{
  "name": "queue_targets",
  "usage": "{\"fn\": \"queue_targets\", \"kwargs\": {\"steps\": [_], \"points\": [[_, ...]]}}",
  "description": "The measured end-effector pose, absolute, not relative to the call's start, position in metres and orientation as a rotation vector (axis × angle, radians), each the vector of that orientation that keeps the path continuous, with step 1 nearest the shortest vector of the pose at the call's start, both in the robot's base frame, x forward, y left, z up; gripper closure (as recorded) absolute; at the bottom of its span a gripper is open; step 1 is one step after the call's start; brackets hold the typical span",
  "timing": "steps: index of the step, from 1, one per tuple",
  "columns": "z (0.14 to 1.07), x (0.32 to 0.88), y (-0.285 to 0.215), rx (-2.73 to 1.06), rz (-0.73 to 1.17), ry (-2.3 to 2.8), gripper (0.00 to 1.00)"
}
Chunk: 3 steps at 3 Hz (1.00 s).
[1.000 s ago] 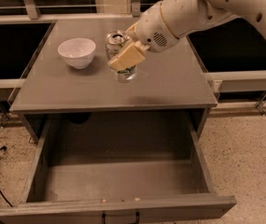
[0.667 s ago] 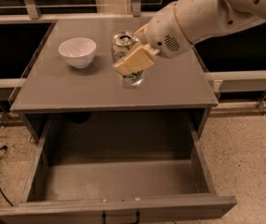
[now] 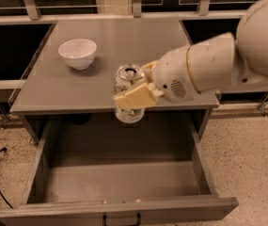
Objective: Place 7up can into top drawer
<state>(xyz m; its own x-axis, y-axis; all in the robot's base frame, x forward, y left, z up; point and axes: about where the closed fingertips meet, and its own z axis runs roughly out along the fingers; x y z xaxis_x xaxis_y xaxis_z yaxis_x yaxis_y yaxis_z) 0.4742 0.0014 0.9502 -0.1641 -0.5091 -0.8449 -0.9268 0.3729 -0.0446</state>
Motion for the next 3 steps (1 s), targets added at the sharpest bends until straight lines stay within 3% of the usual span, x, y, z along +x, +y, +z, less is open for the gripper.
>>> {"fn": "queue_targets", "kwargs": {"steps": [3], "points": [[0.923, 0.455, 0.004, -1.169, 0.710, 1.840, 1.00]]}}
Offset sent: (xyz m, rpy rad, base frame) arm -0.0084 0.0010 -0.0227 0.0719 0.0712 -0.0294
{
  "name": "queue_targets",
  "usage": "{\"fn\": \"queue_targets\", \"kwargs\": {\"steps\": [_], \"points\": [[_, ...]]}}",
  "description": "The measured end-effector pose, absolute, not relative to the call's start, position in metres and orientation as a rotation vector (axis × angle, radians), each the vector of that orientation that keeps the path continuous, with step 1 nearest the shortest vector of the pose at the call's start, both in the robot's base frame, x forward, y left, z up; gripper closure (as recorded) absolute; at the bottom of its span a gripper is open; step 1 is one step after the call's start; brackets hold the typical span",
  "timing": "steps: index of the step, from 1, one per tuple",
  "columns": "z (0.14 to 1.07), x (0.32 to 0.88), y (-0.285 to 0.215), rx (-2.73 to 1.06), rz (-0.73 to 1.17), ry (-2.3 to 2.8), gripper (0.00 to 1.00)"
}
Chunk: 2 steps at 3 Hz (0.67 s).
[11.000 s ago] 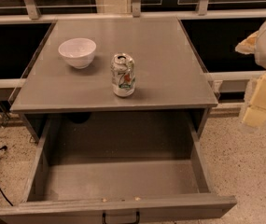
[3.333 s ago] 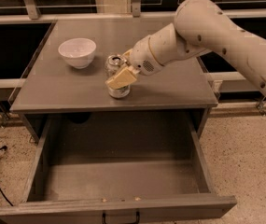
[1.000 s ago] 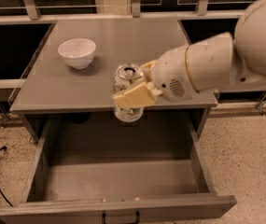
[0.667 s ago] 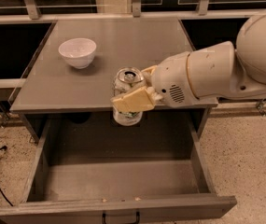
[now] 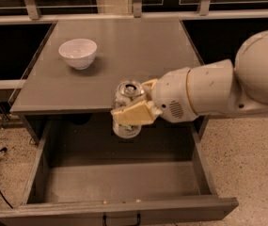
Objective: Place 7up can into top drawer
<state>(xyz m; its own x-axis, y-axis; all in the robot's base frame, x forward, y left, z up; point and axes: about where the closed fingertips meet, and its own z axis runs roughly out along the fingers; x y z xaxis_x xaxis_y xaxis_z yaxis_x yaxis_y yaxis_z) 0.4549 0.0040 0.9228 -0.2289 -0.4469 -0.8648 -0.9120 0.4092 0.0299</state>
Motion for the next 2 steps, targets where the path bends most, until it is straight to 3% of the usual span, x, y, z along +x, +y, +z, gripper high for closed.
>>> {"fn": "queue_targets", "kwargs": {"steps": [2], "points": [[0.880, 0.432, 0.015, -1.132, 0.748, 1.826, 1.00]]}}
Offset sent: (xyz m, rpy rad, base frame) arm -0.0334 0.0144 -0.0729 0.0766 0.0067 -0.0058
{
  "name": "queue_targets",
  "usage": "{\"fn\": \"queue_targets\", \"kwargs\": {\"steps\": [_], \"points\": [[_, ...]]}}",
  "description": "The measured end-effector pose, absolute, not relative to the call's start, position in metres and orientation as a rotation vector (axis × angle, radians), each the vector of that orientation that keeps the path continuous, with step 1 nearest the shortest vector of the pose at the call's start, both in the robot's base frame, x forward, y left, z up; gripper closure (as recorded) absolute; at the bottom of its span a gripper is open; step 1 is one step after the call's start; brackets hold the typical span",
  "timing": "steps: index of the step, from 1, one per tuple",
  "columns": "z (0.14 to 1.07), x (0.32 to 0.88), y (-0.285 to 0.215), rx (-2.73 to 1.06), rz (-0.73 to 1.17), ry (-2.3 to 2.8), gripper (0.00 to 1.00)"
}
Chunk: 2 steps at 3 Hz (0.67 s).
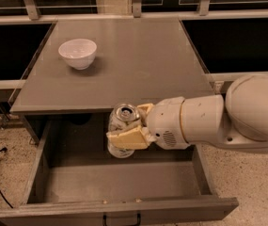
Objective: Place 7up can into top drawer
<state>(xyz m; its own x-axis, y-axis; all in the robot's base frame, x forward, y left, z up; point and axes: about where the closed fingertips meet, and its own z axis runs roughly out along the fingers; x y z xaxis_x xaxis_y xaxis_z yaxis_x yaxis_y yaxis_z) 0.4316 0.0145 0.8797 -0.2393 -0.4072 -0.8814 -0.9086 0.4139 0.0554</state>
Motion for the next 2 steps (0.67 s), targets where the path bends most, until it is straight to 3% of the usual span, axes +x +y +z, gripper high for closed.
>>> {"fn": "queue_targets", "kwargs": {"steps": [2], "points": [[0.842, 0.427, 0.037, -1.210, 0.762, 1.672, 1.00]]}}
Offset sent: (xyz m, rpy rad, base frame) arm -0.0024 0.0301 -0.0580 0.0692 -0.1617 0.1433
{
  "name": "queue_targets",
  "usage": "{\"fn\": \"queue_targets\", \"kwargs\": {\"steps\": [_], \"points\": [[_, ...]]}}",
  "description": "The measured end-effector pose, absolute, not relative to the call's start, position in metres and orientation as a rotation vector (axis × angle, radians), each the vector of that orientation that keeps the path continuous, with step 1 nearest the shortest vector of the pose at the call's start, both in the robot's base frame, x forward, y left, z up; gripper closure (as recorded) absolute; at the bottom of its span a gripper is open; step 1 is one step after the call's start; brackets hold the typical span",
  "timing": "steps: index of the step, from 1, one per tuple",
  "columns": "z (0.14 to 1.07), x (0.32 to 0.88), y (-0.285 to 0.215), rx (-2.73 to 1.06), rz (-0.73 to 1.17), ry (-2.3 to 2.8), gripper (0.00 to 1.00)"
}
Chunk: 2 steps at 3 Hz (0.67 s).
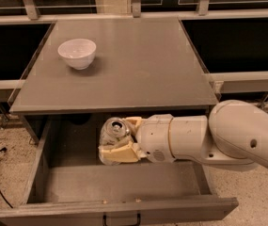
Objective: Place 7up can into top drawer
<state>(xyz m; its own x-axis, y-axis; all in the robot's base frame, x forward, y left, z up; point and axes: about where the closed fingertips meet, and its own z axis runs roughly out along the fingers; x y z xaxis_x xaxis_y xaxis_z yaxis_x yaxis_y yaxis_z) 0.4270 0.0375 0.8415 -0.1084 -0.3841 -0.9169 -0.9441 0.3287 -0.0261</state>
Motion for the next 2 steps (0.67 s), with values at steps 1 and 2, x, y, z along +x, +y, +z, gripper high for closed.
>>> {"fn": "queue_targets", "kwargs": {"steps": [1, 2], "points": [[0.8236, 0.4257, 0.0497, -1.293, 0.801, 1.578, 1.00], [0.8178, 0.4267, 0.0508, -1.309, 0.803, 1.555, 1.00]]}}
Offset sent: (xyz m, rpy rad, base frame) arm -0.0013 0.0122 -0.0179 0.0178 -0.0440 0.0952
